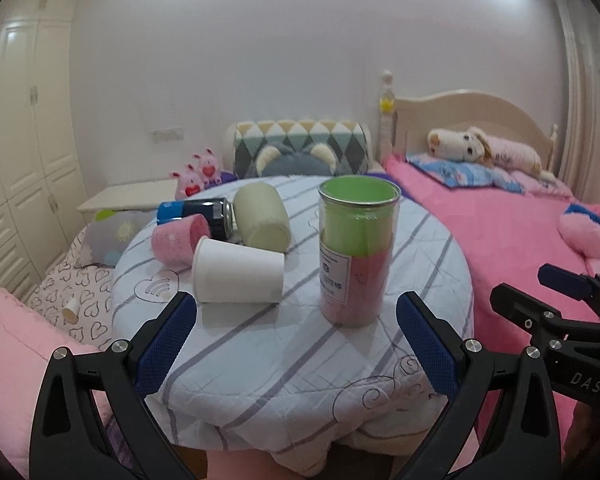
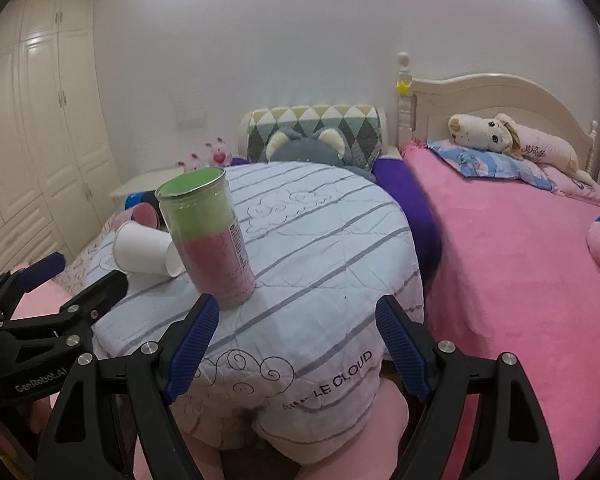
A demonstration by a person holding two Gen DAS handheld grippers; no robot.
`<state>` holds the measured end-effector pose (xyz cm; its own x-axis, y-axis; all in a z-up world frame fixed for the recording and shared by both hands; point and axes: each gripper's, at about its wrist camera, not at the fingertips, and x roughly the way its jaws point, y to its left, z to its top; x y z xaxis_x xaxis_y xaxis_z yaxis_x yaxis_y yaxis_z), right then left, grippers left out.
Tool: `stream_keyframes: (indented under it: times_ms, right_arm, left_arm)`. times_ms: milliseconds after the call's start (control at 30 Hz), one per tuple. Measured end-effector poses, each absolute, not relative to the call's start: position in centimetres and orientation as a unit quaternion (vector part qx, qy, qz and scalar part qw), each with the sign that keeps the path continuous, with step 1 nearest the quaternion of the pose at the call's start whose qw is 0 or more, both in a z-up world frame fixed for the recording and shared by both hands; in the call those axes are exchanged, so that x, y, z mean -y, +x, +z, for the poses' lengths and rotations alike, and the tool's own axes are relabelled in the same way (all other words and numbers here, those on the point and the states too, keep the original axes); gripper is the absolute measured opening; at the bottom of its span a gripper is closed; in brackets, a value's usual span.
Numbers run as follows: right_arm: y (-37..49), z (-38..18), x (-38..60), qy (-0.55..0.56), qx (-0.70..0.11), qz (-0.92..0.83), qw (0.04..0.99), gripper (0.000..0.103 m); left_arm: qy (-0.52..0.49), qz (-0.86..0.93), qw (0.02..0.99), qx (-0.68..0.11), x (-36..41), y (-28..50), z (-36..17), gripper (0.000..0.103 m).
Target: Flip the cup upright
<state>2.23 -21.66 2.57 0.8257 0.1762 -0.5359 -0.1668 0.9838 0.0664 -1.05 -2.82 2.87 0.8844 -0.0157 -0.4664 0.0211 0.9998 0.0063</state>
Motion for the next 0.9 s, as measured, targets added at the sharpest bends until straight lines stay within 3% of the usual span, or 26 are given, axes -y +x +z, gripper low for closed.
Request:
stream_keyframes:
  times_ms: [533, 900]
  right_arm:
    - [-0.2, 1.0, 20.2, -0.039, -0.133, 0.063, 0.988, 0.082]
    - [-0.3, -0.2, 19.0, -0.044, -0.126, 0.068, 0.989, 0.082]
  left_arm:
    - [-0.012, 0.029, 0.985, -0.172, 0.6, -2.2, 0.0, 0.101]
    - [0.001, 0.035, 0.986, -0.165, 0.4, -2.2, -1.0, 0.101]
